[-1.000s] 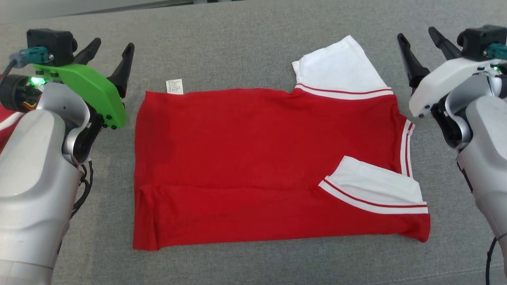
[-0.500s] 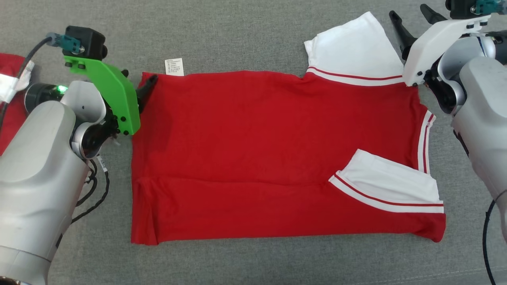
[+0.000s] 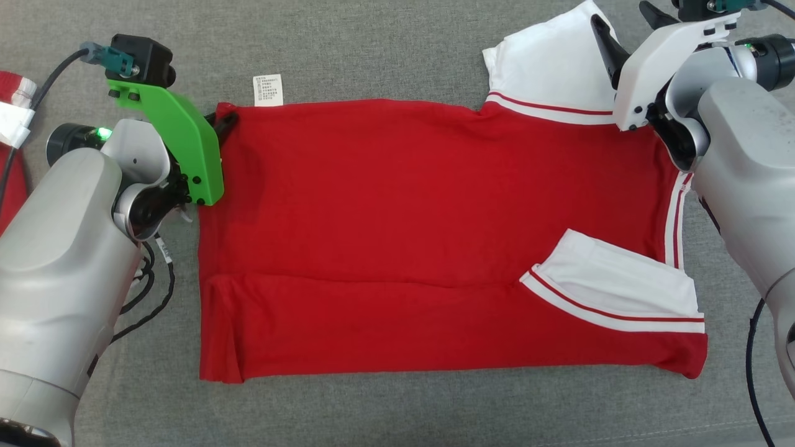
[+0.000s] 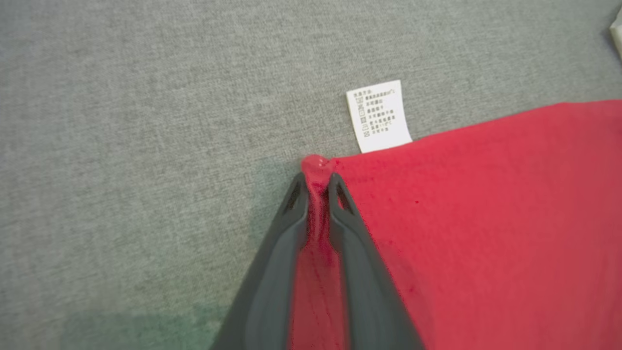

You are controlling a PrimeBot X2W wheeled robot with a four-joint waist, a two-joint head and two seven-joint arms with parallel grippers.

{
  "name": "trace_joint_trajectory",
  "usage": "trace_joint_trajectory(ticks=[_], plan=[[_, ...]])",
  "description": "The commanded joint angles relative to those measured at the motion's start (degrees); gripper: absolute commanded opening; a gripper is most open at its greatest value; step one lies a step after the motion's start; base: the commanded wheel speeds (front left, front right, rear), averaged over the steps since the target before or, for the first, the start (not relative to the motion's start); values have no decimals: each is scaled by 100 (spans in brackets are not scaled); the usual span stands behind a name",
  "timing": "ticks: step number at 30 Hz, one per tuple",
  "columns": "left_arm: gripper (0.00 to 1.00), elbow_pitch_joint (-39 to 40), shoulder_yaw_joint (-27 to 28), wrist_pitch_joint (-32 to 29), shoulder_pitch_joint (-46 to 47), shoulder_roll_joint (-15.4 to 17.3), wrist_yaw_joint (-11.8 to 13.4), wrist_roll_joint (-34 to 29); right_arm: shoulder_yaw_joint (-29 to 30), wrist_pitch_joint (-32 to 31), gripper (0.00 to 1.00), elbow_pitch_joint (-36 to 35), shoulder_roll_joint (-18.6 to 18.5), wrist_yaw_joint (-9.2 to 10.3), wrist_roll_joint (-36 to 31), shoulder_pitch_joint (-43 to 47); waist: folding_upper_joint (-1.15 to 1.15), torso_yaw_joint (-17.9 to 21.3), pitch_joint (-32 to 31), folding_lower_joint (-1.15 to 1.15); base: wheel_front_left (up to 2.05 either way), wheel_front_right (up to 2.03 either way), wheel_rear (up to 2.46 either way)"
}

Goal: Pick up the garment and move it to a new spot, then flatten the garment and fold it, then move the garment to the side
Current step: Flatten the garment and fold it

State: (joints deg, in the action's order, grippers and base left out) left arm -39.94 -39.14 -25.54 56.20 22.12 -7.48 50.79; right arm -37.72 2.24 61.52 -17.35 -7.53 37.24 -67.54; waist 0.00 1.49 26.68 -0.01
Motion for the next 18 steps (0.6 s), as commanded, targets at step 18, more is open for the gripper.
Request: trace_joint_trajectory(ticks=[18], plan=[[0,385,-630,363,438,-158,7,92,-652,-920,98,791,-166,10,467,-864,0,-542,414,1,0,0,0]])
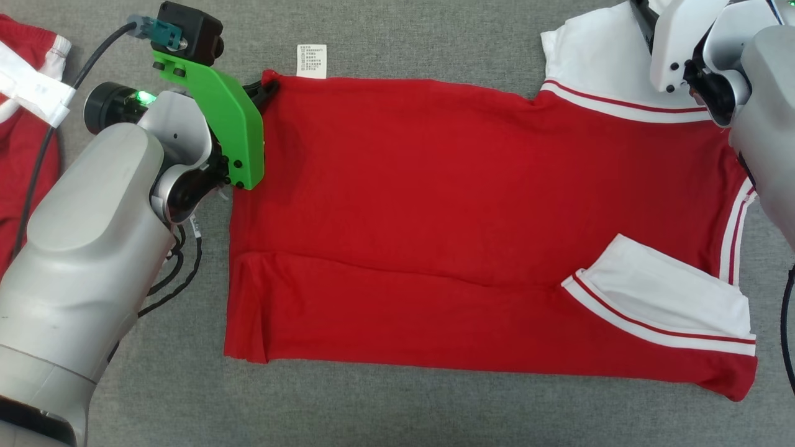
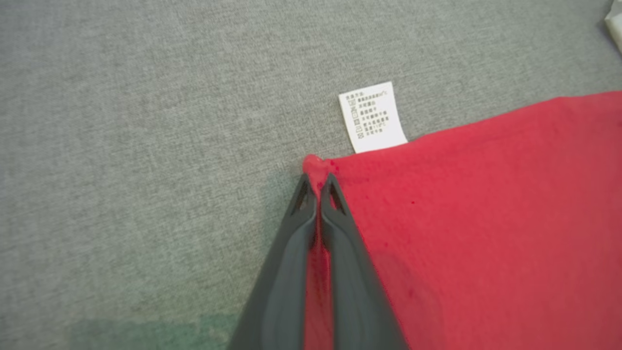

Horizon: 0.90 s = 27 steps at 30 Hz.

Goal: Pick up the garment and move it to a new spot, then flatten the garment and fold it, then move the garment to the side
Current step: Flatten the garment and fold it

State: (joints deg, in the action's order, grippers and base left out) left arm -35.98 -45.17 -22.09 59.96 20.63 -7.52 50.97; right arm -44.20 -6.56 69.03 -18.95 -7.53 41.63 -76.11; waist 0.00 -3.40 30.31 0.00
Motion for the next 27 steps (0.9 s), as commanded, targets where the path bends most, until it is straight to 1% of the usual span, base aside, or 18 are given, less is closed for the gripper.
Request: trace_joint_trajectory(ticks=[1,2,3,7,10,14,20,27], plan=[[0,3,-43,35,65,-15,11,88,-18,-138,78,80,10,10,53,-18,0,-65,63,0,0,0,0],[0,13,-54,45,66,-14,11,96,-32,-224,34,132,10,10,56,-57,0,-73,77,0,0,0,0],[0,17,-65,60,63,-5,11,93,-57,-292,0,168,23,10,55,-65,0,-73,86,0,0,0,0],[0,15,-65,155,49,72,11,114,-40,-550,0,270,87,11,211,-44,0,-26,87,0,0,0,0],[0,-4,-35,271,4,97,12,120,-25,-409,0,244,43,11,252,-101,0,28,41,0,0,0,0],[0,-75,13,498,-68,141,12,120,-42,60,0,106,17,11,271,-76,0,113,-82,0,0,0,0],[0,-270,51,768,-257,195,14,155,-114,577,0,-129,6,11,421,241,0,314,-365,0,0,0,0],[0,-483,117,1118,-557,236,45,203,-262,1234,0,-572,-1,10,618,721,0,534,-715,0,0,0,0]])
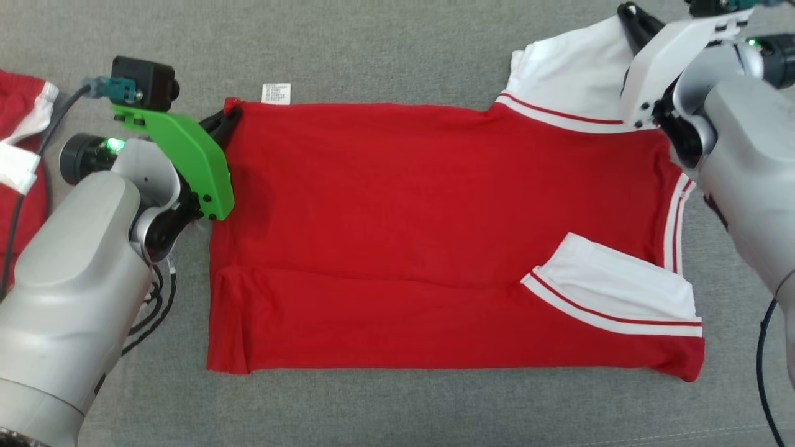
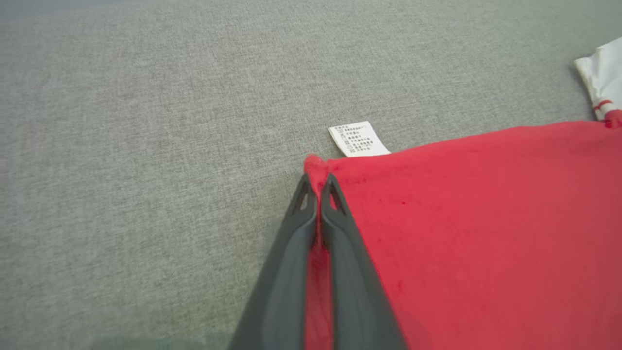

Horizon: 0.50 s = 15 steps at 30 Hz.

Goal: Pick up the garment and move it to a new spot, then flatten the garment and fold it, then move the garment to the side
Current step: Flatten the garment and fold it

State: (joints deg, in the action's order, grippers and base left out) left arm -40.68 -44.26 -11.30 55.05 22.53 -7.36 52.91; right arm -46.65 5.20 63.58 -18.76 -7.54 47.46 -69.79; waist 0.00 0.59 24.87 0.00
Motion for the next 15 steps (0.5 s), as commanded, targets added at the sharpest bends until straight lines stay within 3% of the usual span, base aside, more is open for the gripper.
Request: trace_joint_trajectory(ticks=[1,10,15], plan=[[0,-38,23,91,-99,51,34,-2,-50,137,0,-100,-23,11,49,170,0,161,-222,0,0,0,0],[0,-212,-40,605,-624,57,78,-79,-218,822,0,-1094,-269,11,407,1323,0,355,-713,0,0,0,0],[0,-158,-39,947,-988,104,173,-112,-28,965,0,-1727,-521,11,485,1991,0,392,-931,0,0,0,0]])
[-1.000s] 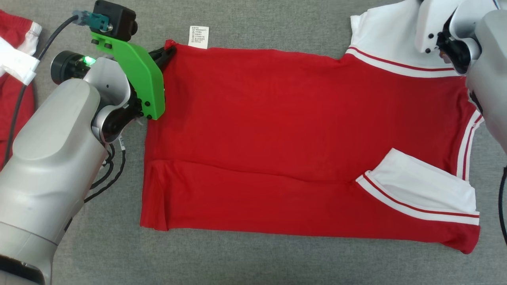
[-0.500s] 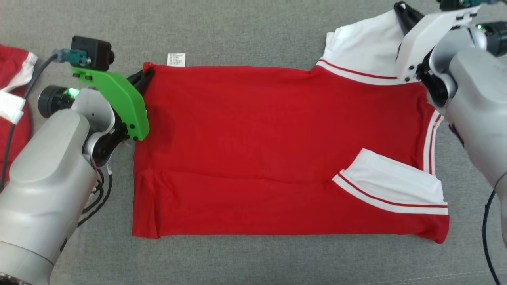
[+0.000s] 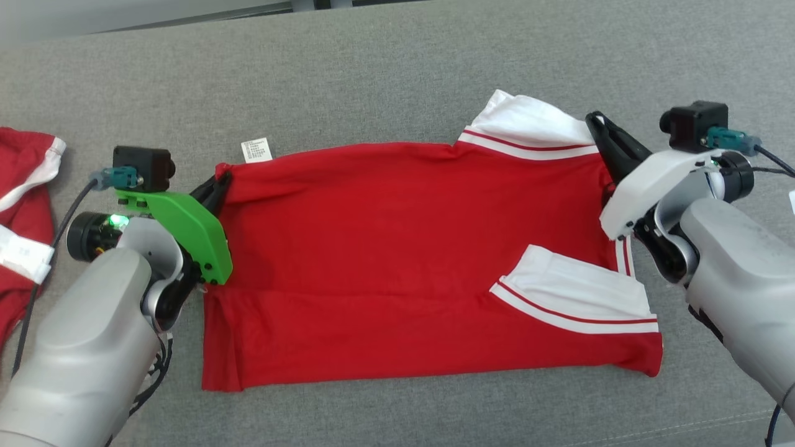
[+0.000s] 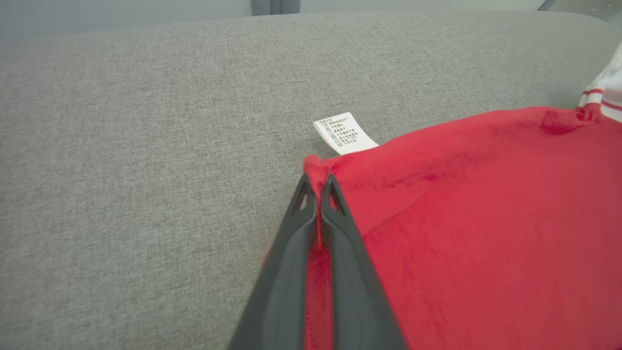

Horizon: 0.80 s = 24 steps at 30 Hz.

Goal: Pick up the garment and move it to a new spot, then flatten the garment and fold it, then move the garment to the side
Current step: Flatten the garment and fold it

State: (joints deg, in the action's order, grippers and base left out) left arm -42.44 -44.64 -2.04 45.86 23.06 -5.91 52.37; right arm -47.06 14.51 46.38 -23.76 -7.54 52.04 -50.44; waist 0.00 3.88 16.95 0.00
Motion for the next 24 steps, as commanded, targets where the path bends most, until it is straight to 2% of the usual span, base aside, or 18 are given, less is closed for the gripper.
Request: trace_joint_trajectory(ticks=[1,9,14,19,24], plan=[[0,44,-13,110,-163,55,56,-87,72,41,0,-140,-77,11,20,219,0,59,-192,0,0,0,0],[0,312,-7,765,-804,26,290,-139,802,70,0,-1199,-387,11,-164,1432,0,-30,-573,0,0,0,0],[0,526,-29,1115,-1110,24,435,-190,1493,66,0,-1896,-502,11,-320,2309,0,-106,-731,0,0,0,0],[0,774,22,1339,-1437,15,554,-116,2216,-191,0,-2578,-425,10,-572,3180,0,-141,-803,0,0,0,0],[0,900,9,1448,-1702,-19,618,-84,3042,-630,0,-3325,-76,10,-903,4044,0,-208,-795,0,0,0,0]])
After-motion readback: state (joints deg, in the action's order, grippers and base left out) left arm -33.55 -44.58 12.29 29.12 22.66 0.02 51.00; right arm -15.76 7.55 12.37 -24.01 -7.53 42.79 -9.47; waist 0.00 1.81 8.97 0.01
